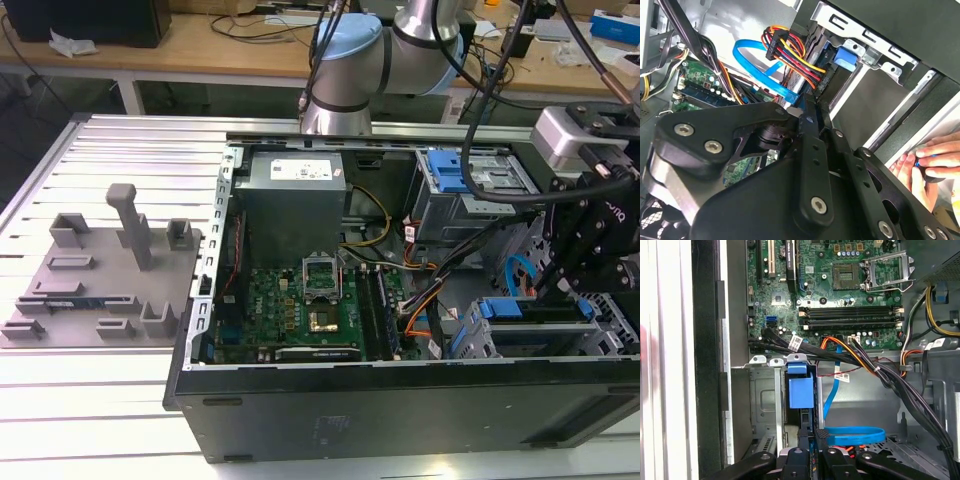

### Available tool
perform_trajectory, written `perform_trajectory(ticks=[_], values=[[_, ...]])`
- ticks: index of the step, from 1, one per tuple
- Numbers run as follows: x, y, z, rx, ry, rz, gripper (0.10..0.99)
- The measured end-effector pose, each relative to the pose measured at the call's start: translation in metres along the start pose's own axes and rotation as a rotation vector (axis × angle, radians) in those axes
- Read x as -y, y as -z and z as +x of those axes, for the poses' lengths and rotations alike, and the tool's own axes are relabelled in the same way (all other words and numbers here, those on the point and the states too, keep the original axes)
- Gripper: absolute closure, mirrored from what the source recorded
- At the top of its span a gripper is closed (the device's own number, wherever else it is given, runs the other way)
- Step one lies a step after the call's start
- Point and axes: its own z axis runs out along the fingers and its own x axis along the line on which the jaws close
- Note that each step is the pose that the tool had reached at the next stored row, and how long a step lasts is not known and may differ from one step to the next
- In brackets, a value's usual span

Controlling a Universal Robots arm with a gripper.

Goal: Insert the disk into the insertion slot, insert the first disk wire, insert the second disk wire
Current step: 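Insert the second disk wire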

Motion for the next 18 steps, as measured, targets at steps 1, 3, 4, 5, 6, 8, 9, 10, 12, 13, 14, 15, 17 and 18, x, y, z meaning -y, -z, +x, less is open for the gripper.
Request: perform_trajectory(ticks=[1, 3, 4, 5, 6, 8, 9, 10, 12, 13, 14, 15, 17, 18], values=[[0.0001, -0.0002, 0.0, 0.0, 0.0, 0.0, 0.922], [0.0003, -0.0004, 0.0, -0.0001, 0.0, 0.0, 0.922], [0.0005, -0.0005, 0.0, -0.0001, 0.0, 0.0, 0.922], [0.0006, -0.0009, -0.0001, 0.0, 0.0, 0.0, 0.922], [0.0006, -0.0014, -0.0001, 0.0, 0.0, 0.0, 0.922], [0.0009, -0.0026, -0.0001, -0.0001, 0.002, 0.0, 0.922], [0.001, -0.0033, -0.0001, -0.0002, 0.004, 0.0, 0.922], [0.001, -0.0038, -0.0001, -0.0002, 0.005, 0.0, 0.922], [0.001, -0.0048, -0.0002, -0.0003, 0.007, 0.0, 0.922], [0.001, -0.0051, -0.0002, -0.0004, 0.008, 0.0, 0.922], [0.0011, -0.0056, -0.0002, -0.0003, 0.009, 0.0, 0.922], [0.0011, -0.0059, -0.0002, -0.0004, 0.01, 0.0, 0.922], [0.0011, -0.0065, -0.0002, -0.0005, 0.012, 0.0, 0.922], [0.0011, -0.0068, -0.0002, -0.0006, 0.013, 0.0, 0.922]])
